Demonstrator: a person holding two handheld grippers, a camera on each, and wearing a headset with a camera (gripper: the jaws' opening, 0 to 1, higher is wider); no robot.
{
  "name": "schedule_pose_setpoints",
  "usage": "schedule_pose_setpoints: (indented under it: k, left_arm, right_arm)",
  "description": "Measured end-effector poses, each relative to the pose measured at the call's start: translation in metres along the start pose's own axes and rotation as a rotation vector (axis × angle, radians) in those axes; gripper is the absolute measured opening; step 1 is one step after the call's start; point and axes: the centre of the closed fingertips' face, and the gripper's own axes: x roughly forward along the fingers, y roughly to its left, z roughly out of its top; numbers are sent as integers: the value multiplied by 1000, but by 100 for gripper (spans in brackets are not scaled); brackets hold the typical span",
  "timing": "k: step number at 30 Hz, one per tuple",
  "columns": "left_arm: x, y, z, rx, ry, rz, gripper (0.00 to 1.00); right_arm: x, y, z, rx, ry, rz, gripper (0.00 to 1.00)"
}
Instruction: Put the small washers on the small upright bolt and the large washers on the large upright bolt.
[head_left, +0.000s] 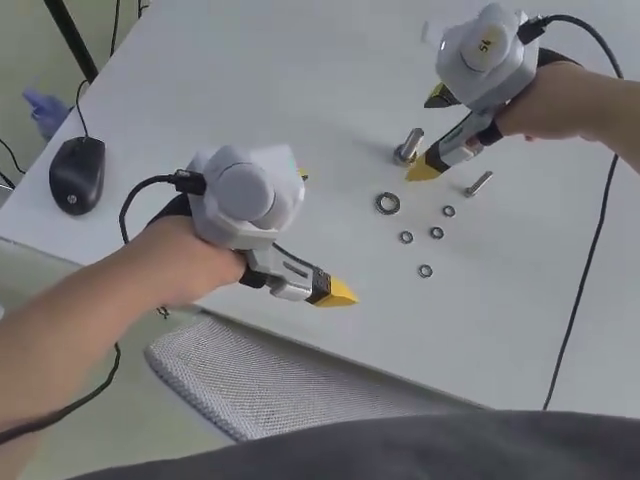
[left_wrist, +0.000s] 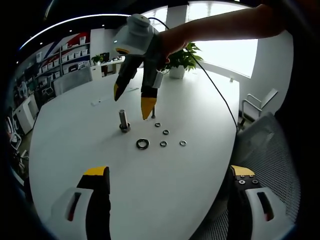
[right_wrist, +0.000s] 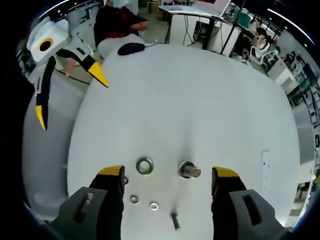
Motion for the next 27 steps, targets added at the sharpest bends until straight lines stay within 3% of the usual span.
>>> schedule_pose_setpoints:
  k: [3,11,19,27]
  left_arm:
    - [0,0,-1,-1,0,0,98]
    - [0,-2,-1,3,0,-3,96]
    - [1,-7,1,12,-3,-13,95]
    - [4,-5,-2,0,-1,-11,91]
  right_arm:
    - [-2,19,2,-15,-1,2,72]
    - [-4,44,7,-52,-5,24,70]
    - [8,47,-3,-38,0,26,70]
    - [32,53,-12,12,10,63,63]
